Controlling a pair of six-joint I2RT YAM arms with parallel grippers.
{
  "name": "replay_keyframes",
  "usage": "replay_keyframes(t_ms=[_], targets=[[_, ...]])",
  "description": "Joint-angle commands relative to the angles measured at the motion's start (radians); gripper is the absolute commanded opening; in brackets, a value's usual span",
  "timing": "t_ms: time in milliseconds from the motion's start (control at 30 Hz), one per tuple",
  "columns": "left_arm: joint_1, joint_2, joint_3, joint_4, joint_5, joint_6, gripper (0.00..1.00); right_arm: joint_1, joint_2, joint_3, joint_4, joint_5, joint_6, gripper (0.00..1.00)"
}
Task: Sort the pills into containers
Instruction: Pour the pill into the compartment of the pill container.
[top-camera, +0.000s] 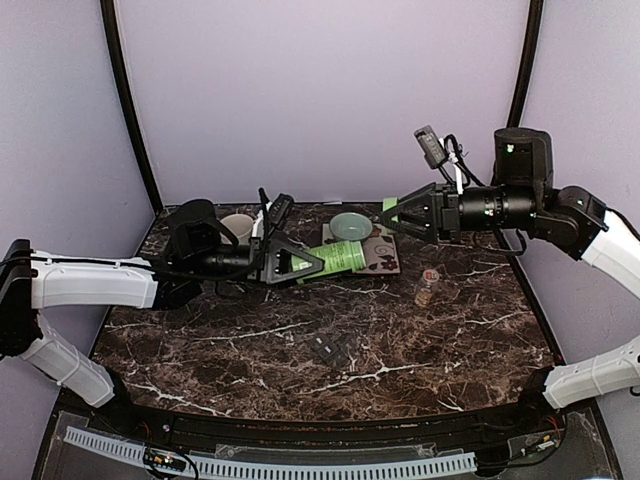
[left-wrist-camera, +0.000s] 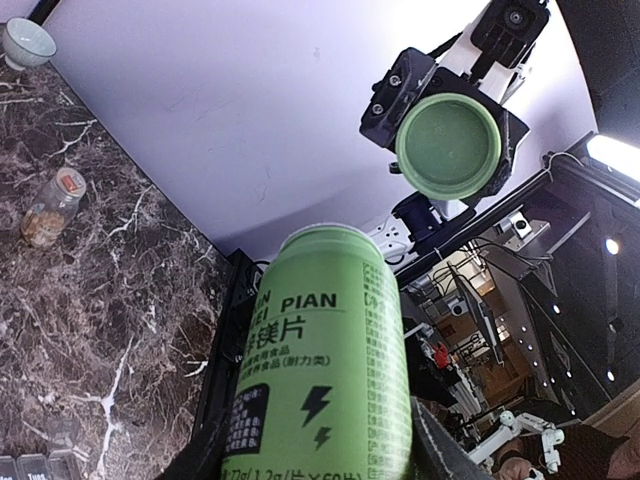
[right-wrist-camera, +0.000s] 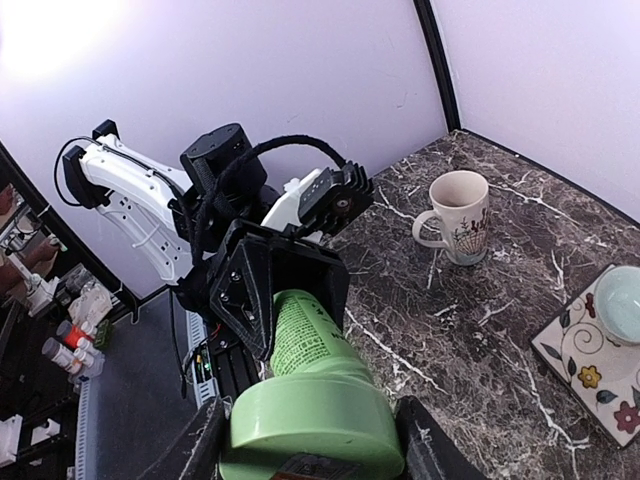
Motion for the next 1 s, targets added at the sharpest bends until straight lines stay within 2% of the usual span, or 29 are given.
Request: replay_keyframes(t_ms=[0, 433, 967], targets=[[0.005, -0.066, -0.053, 0.11, -0.023, -0.017, 0.0, -0.006, -0.025, -0.026, 0.042, 0.04, 0.019, 0.43], [-0.032, -0.091, -0.212, 0.194, -0.08, -0.029, 0.0, -0.007, -0.065, -0.177, 0.097, 0.1, 0.086, 0.42], [-0.119, -0.081, -0.401, 0.351, -0.239, -0.042, 0.0, -0.006, -0.101, -0.42, 0.227, 0.112, 0.193, 0.4]])
